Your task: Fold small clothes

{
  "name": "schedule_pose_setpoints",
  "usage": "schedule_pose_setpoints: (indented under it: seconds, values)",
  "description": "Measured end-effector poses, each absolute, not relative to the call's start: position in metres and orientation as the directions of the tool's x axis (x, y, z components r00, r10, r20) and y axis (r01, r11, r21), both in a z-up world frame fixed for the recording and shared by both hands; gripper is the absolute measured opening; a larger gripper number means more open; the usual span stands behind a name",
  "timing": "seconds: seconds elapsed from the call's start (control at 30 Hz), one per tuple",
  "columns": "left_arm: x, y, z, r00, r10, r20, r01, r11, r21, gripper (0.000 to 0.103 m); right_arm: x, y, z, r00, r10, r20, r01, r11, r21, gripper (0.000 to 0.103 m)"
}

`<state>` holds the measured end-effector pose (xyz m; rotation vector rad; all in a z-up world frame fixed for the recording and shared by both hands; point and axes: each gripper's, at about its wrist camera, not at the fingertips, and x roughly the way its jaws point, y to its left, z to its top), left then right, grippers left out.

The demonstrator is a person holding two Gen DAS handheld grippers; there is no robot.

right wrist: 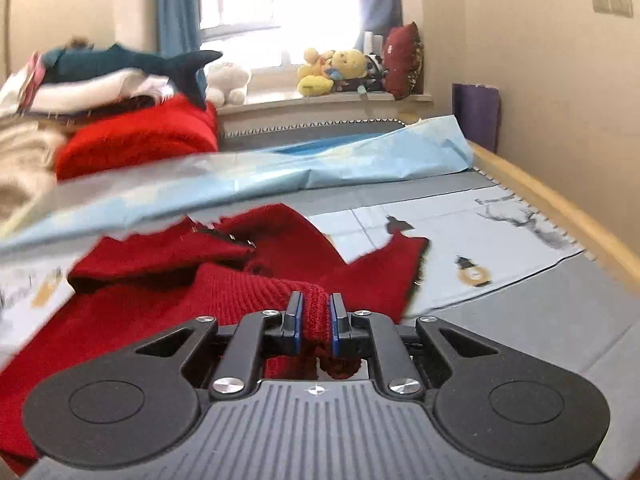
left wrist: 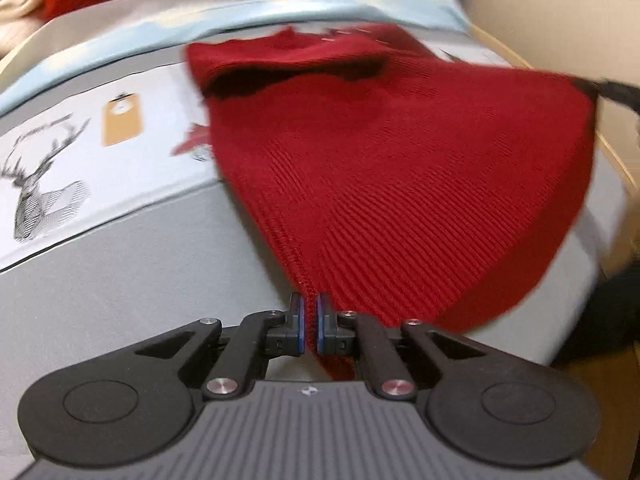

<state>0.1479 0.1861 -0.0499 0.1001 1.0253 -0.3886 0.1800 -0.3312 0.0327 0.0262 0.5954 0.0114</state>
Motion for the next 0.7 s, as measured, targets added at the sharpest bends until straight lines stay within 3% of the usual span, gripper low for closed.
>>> schedule_pose_setpoints:
  seconds: [0.1, 0.17, 0.23, 0.33, 0.53, 0.63, 0.7]
  values:
    - [0.125, 0.18, -0.055, 0.391, -0.21, -0.896, 0.409, 0.912, -0.035, 0.006, 0.166, -0.336, 0.016, 0.74, 0.047, -0.671, -0.095, 0.995, -0.036, 0.013]
    - [0.114, 0.18, -0.066, 0.34, -0.165, -0.926, 0.45, 0.893, 0.006, 0.005, 0.152, -0.324, -0.007, 0.645, 0.097, -0.758, -0.261, 0.96, -0.099, 0.013]
    - [0.11, 0.183, -0.075, 0.292, -0.149, -0.945, 0.477, 0.879, 0.009, 0.005, 0.137, -0.31, -0.032, 0.545, 0.089, -0.834, -0.398, 0.903, -0.163, 0.013]
    - [0.114, 0.183, -0.073, 0.264, -0.175, -0.948, 0.49, 0.872, -0.025, 0.006, 0.123, -0.301, -0.064, 0.389, 0.079, -0.918, -0.503, 0.853, -0.14, 0.013]
    - [0.146, 0.185, -0.073, 0.293, -0.091, -0.952, 0.389, 0.921, 0.031, 0.013, 0.138, -0.31, -0.06, 0.377, 0.137, -0.916, -0.442, 0.896, -0.049, 0.017]
    - [0.164, 0.19, -0.072, 0.293, -0.094, -0.952, 0.345, 0.939, 0.013, 0.019, 0.155, -0.314, -0.053, 0.454, 0.146, -0.879, -0.354, 0.935, -0.028, 0.041]
    - [0.168, 0.19, -0.074, 0.276, -0.103, -0.956, 0.343, 0.939, -0.002, 0.021, 0.169, -0.318, -0.059, 0.454, 0.144, -0.879, -0.286, 0.958, 0.01, 0.042]
